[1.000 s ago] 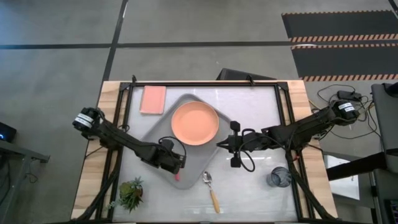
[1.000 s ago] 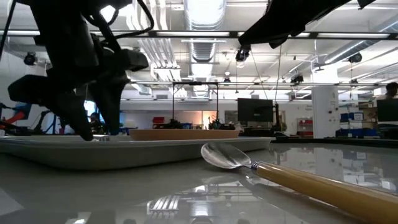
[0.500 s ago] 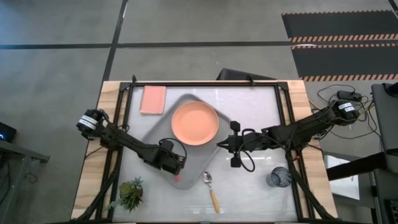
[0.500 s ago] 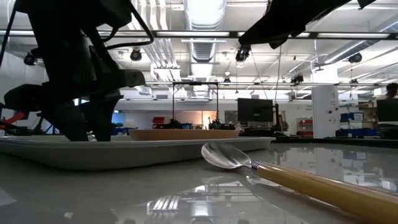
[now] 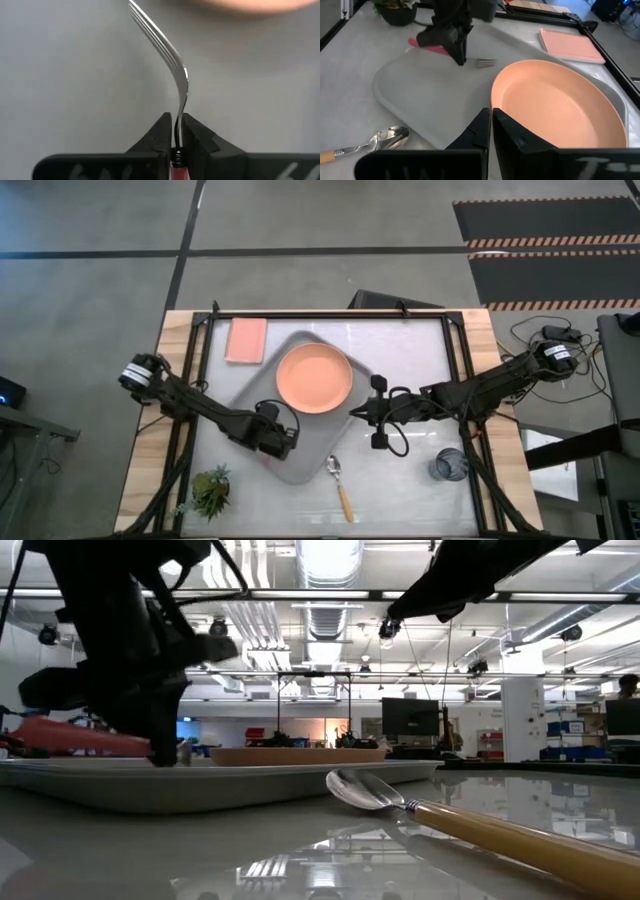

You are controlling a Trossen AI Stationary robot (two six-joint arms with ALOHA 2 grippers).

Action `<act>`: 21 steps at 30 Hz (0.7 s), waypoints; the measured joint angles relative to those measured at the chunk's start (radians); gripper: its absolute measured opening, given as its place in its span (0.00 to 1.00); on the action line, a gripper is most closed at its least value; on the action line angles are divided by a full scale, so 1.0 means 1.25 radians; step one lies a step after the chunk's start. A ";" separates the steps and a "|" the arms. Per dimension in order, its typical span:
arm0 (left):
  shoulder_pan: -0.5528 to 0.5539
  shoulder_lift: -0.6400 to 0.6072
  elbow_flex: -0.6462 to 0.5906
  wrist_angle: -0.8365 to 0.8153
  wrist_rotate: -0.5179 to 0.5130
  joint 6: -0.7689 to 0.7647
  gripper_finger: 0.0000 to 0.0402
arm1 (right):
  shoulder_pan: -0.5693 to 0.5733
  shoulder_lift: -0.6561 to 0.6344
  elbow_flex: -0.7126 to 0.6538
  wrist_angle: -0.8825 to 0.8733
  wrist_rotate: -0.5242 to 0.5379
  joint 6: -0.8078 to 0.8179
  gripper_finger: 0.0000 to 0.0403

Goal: Pick and place plate/cup/fork/spoon on tray
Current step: Put the pink fork on the gray serving tray to the left of the orange plate

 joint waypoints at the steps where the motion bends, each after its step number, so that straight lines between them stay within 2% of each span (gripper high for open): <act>1: 0.000 -0.011 0.004 -0.001 -0.014 0.017 0.03 | 0.000 0.000 0.000 0.000 0.000 0.000 0.02; 4: 0.000 -0.061 0.017 0.011 -0.080 0.106 0.02 | 0.000 0.000 0.000 -0.003 0.000 -0.001 0.02; 7: -0.005 -0.119 0.021 0.080 -0.169 0.261 0.02 | 0.000 0.000 0.000 -0.006 0.000 -0.001 0.02; 12: -0.013 -0.183 -0.002 0.393 -0.262 0.631 0.02 | 0.000 0.000 0.000 -0.006 0.000 -0.001 0.02; 17: -0.030 -0.177 -0.015 0.691 -0.251 0.989 0.02 | 0.000 0.001 -0.002 0.000 0.000 -0.002 0.02; 21: -0.037 -0.159 -0.015 0.798 -0.196 1.133 0.03 | 0.000 0.001 -0.006 0.022 -0.038 -0.001 0.02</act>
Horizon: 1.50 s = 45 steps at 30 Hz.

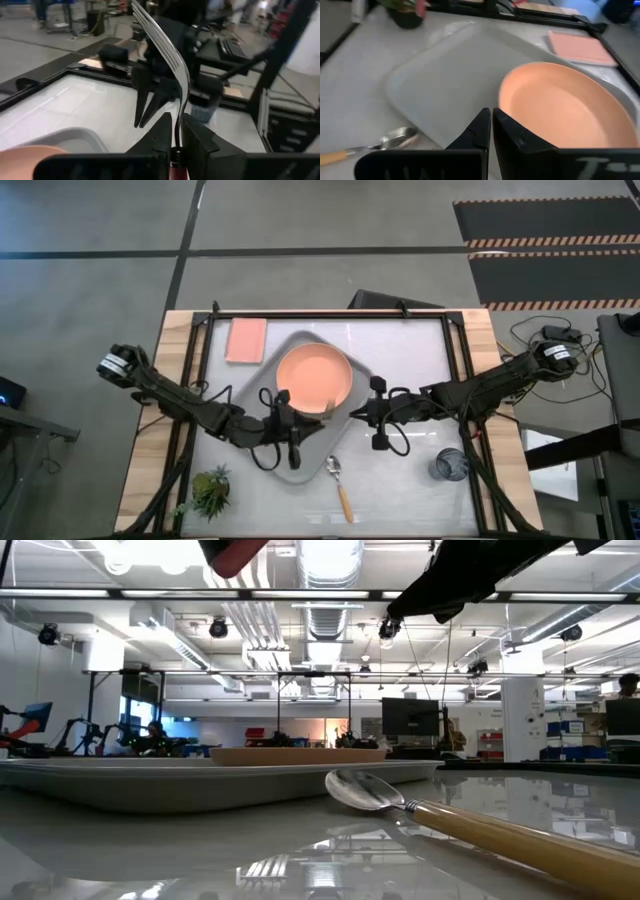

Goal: Pick and place plate/cup/fork/spoon on tray
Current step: Put the pink fork on the gray serving tray to the left of the orange plate

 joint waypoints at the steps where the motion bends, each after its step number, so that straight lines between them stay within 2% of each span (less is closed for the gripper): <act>1: 0.000 0.004 0.000 0.006 0.012 0.013 0.03 | 0.000 0.000 -0.002 0.014 -0.019 -0.001 0.02; 8: 0.000 0.022 -0.001 0.017 0.051 0.021 0.03 | 0.000 0.000 -0.037 0.165 -0.138 -0.009 0.02; 11: 0.000 0.022 -0.007 0.024 0.129 0.023 0.04 | 0.000 0.000 -0.054 0.211 -0.151 0.000 0.02; 14: -0.003 0.022 -0.026 0.044 0.173 0.037 0.04 | 0.000 0.000 -0.069 0.263 -0.151 0.018 0.03; 17: -0.003 0.022 -0.058 0.118 0.221 0.041 0.04 | 0.000 0.000 -0.075 0.297 -0.151 0.041 0.06; 20: -0.003 0.022 -0.091 0.200 0.255 0.075 0.04 | 0.000 0.000 -0.076 0.312 -0.174 0.043 0.14; 24: -0.001 0.022 -0.120 0.347 0.258 0.111 0.04 | 0.000 0.022 -0.076 0.350 -0.192 0.037 0.27; 31: -0.001 0.021 -0.121 0.454 0.254 0.233 0.04 | 0.000 0.159 -0.071 0.598 -0.193 0.041 0.44; 35: 0.003 0.021 -0.120 0.484 0.246 0.279 0.04 | 0.000 0.237 -0.045 0.691 -0.202 0.019 0.48; 38: 0.005 0.021 -0.120 0.502 0.242 0.294 0.04 | 0.000 0.285 -0.015 0.737 -0.243 -0.001 0.49; 45: 0.010 0.021 -0.120 0.534 0.175 0.314 0.04 | 0.000 0.363 0.067 0.748 -0.249 -0.041 0.49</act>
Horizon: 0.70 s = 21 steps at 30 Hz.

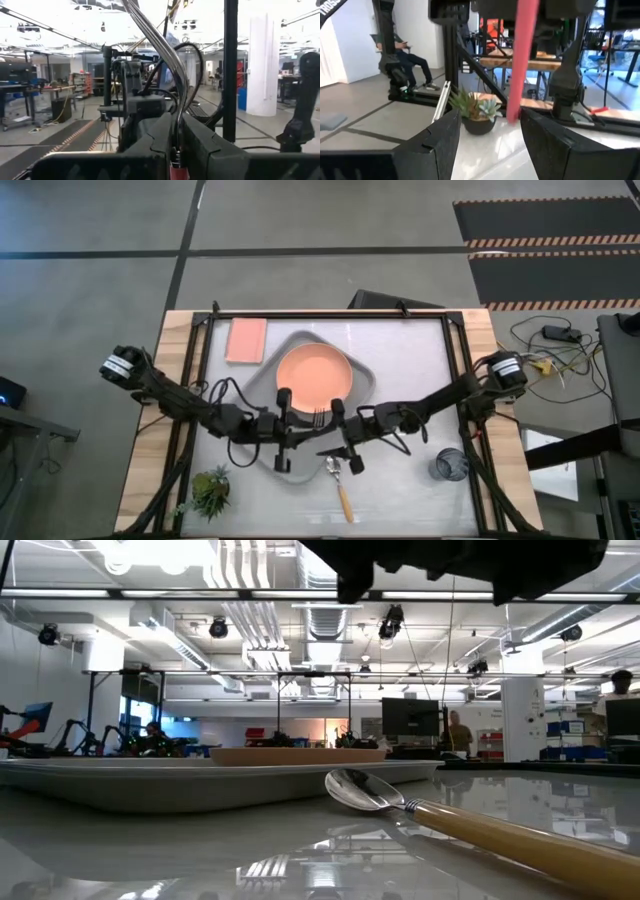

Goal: Pick and place plate/cup/fork/spoon on tray
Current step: Put the pink fork on the gray serving tray to the left of the orange plate

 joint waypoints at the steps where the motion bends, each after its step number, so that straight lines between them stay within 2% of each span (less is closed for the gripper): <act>1: 0.001 0.000 0.000 -0.002 -0.001 0.000 0.04 | 0.000 0.005 0.009 -0.002 0.000 -0.004 0.49; 8: 0.001 0.000 0.000 -0.010 0.001 -0.006 0.04 | 0.000 0.025 0.064 -0.021 0.003 -0.016 0.48; 14: 0.001 0.000 0.000 -0.010 0.002 -0.007 0.04 | 0.000 0.021 0.080 -0.065 0.042 -0.042 0.45; 18: 0.003 0.000 0.000 -0.014 0.002 -0.005 0.04 | 0.000 0.020 0.095 -0.075 0.042 -0.051 0.37; 21: 0.003 0.000 0.000 -0.014 0.003 -0.005 0.04 | 0.000 0.020 0.097 -0.079 0.043 -0.051 0.26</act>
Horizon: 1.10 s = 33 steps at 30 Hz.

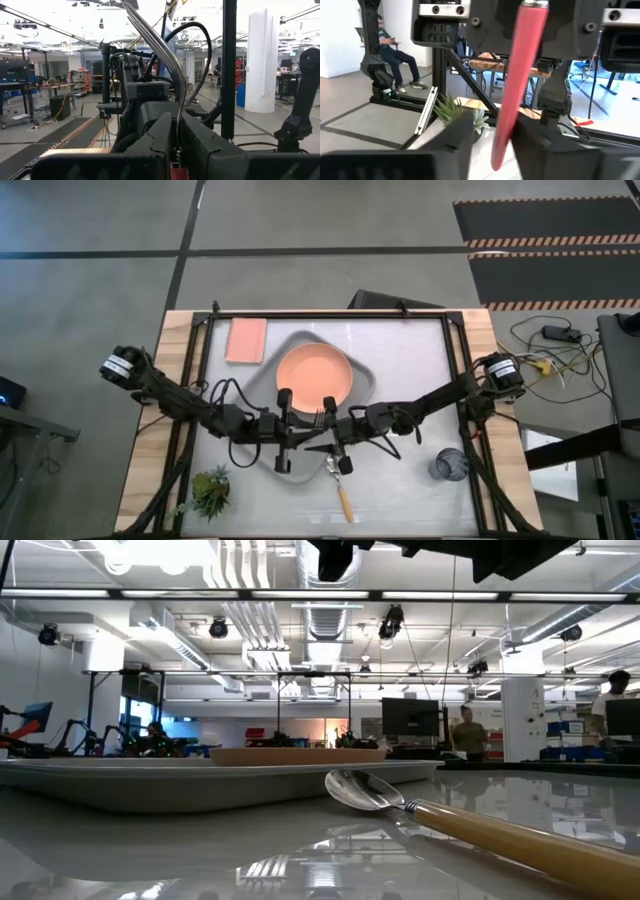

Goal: Pick and place plate/cup/fork/spoon on tray
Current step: Put the pink fork on the gray serving tray to the left of the orange plate

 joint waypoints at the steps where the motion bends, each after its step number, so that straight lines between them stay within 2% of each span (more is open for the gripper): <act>1: 0.000 0.000 0.000 0.000 0.001 0.000 0.04 | 0.000 0.000 0.001 -0.004 0.000 0.000 0.21; 4: 0.000 0.000 0.000 -0.004 0.004 -0.001 0.04 | -0.001 -0.002 0.002 -0.014 0.008 0.009 0.07; 5: -0.001 0.000 0.000 -0.006 0.003 -0.001 0.04 | -0.001 -0.002 0.002 -0.015 0.007 0.010 0.06; 12: -0.001 -0.008 0.000 -0.038 0.002 -0.002 0.04 | -0.001 -0.016 0.002 -0.056 0.009 0.028 0.05; 17: 0.000 -0.037 0.000 -0.110 -0.001 -0.004 0.06 | 0.000 -0.043 0.001 -0.128 0.048 0.030 0.05; 21: 0.000 -0.059 -0.004 -0.158 -0.003 -0.004 0.14 | 0.001 -0.065 0.001 -0.175 0.069 0.040 0.05; 27: 0.000 -0.117 -0.041 -0.227 -0.004 -0.005 0.32 | 0.001 -0.096 0.002 -0.250 0.139 0.063 0.05; 33: -0.001 -0.243 -0.081 -0.402 -0.005 -0.059 0.42 | 0.002 -0.101 0.080 -0.510 0.242 0.121 0.05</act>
